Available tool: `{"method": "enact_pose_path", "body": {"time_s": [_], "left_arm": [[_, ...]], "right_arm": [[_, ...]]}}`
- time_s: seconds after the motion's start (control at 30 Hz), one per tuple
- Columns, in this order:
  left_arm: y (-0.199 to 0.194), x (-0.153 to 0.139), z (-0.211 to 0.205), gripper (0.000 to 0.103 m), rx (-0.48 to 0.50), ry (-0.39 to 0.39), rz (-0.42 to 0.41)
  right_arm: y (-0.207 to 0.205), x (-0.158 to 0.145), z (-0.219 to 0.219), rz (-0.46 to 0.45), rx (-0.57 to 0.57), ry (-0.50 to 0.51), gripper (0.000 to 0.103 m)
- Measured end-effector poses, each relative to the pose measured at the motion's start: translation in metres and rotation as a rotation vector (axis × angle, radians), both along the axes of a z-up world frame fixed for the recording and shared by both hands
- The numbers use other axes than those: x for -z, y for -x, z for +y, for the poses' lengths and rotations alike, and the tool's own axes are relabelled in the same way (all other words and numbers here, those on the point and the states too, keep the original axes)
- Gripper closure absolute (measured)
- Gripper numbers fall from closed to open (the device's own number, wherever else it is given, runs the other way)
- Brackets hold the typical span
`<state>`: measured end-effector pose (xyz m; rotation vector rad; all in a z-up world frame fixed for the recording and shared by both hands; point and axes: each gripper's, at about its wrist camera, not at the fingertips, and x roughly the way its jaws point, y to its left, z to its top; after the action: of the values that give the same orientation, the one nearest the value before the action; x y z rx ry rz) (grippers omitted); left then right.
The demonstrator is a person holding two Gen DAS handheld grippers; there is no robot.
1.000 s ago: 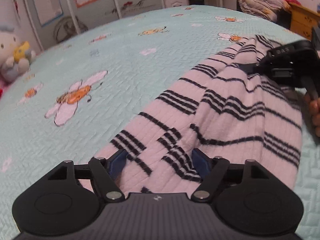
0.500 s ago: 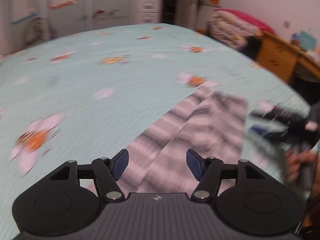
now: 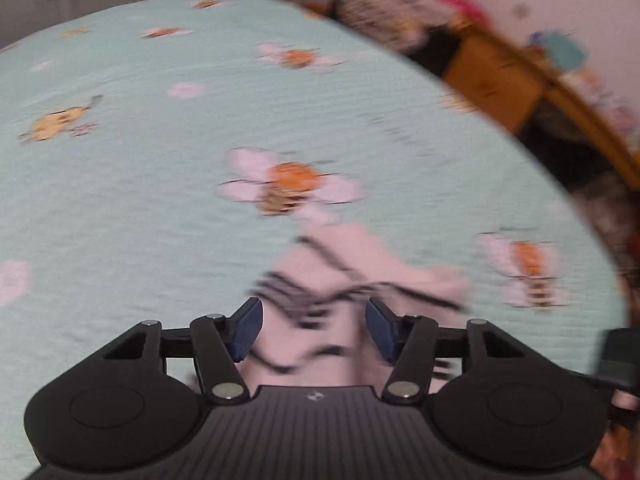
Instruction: Fold clothes
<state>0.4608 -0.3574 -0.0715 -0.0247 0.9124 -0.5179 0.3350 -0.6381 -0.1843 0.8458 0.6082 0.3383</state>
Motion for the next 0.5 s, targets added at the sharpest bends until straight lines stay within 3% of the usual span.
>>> {"method": "enact_pose_path", "body": {"time_s": [0.07,0.17,0.27,0.37,0.5], "left_arm": [[0.009,0.001,-0.011,0.041,0.036,-0.024,-0.035],[0.009,0.01,-0.025,0.042,0.048,-0.091,-0.047],[0.005,0.014,-0.039,0.041,0.088,-0.143,-0.074],[0.003,0.022,-0.047,0.043,0.108,-0.167,-0.034],[0.007,0.024,-0.049,0.055,0.113,-0.173,-0.019]], "right_arm": [[-0.002,0.002,-0.012,0.006,0.008,-0.102,0.044],[-0.015,-0.009,-0.02,-0.005,0.023,-0.146,0.043],[-0.016,-0.027,-0.028,-0.105,-0.022,-0.047,0.04],[-0.039,-0.041,-0.017,-0.161,-0.155,0.097,0.04],[-0.07,-0.057,-0.002,-0.222,-0.344,0.285,0.04]]}}
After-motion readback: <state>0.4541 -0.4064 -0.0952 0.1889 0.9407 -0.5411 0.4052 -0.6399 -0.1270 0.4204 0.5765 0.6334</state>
